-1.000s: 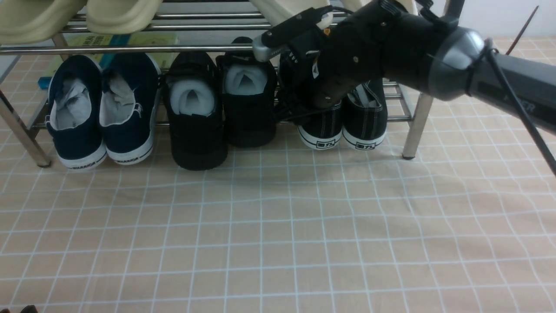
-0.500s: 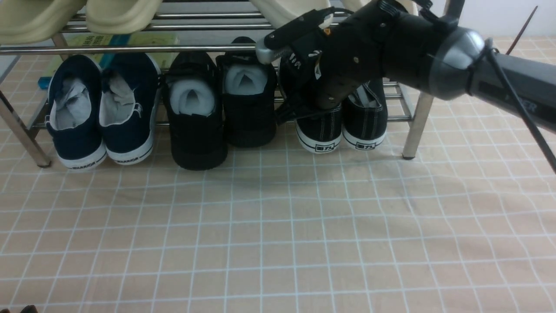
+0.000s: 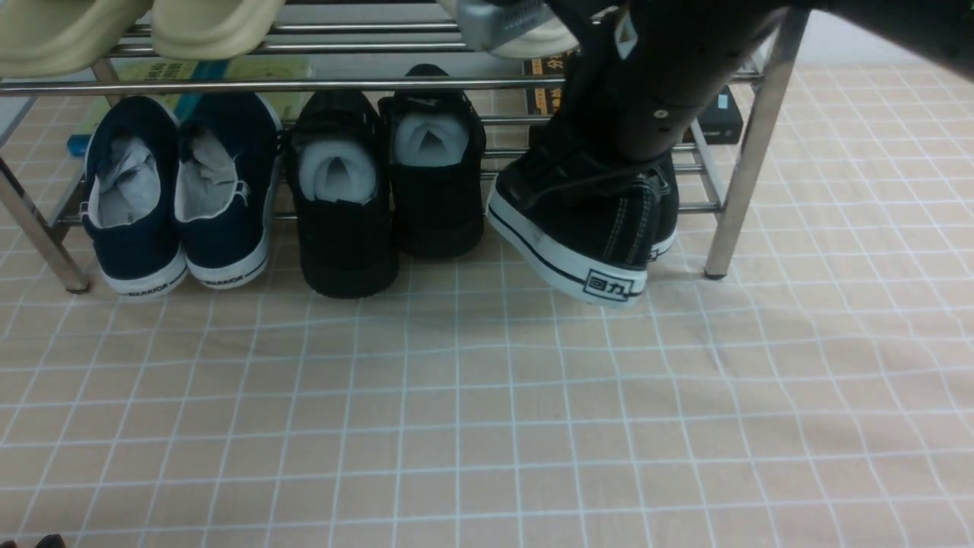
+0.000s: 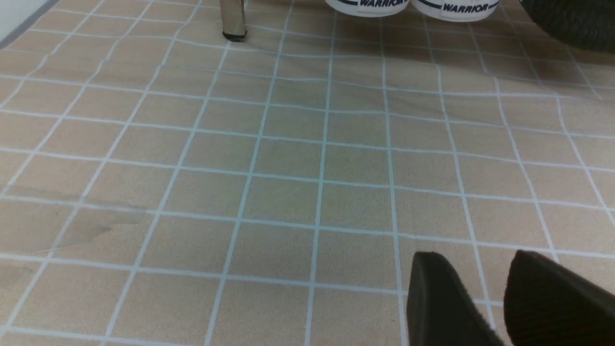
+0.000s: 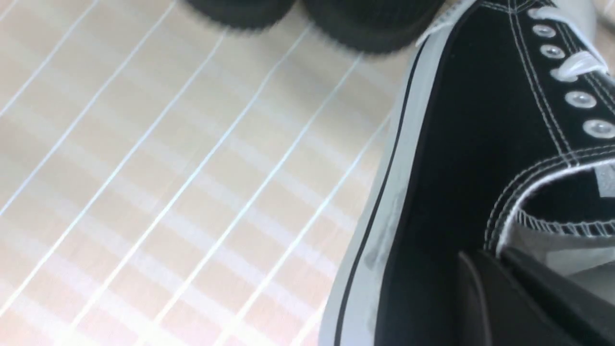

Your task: Take the shoes off the shelf from the light coffee tablecloth by hand.

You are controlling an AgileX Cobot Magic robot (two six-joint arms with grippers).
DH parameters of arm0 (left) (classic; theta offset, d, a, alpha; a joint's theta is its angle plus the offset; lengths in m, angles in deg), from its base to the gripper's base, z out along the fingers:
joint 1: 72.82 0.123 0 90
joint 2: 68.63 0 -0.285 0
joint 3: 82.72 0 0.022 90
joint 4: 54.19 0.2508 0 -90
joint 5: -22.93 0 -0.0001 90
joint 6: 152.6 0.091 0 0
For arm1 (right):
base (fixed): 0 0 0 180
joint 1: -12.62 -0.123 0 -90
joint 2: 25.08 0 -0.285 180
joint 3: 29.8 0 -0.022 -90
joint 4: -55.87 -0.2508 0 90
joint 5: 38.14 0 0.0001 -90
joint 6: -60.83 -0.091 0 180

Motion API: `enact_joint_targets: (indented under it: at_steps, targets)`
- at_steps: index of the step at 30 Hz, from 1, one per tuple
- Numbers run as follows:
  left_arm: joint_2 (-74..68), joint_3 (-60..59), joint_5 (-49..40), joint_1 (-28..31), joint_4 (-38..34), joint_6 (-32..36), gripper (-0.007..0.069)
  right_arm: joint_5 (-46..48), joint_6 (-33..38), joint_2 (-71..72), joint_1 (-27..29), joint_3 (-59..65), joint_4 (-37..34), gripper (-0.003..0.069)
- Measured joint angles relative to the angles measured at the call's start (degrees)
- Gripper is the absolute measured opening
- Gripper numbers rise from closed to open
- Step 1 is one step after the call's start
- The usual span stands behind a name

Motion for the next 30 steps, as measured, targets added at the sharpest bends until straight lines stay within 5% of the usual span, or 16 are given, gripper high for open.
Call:
enact_joint_targets:
  at_steps: [18, 30]
  targets:
    - [0.0, 0.0, 0.0, 0.0, 0.0, 0.0, 0.0242, 3.4, -5.5, 8.6, -13.9, 10.0, -4.4, 0.0009]
    - [0.0, 0.0, 0.0, 0.0, 0.2, 0.0, 0.0242, 3.4, -13.4, 5.1, -14.4, 11.4, 9.5, 0.0013]
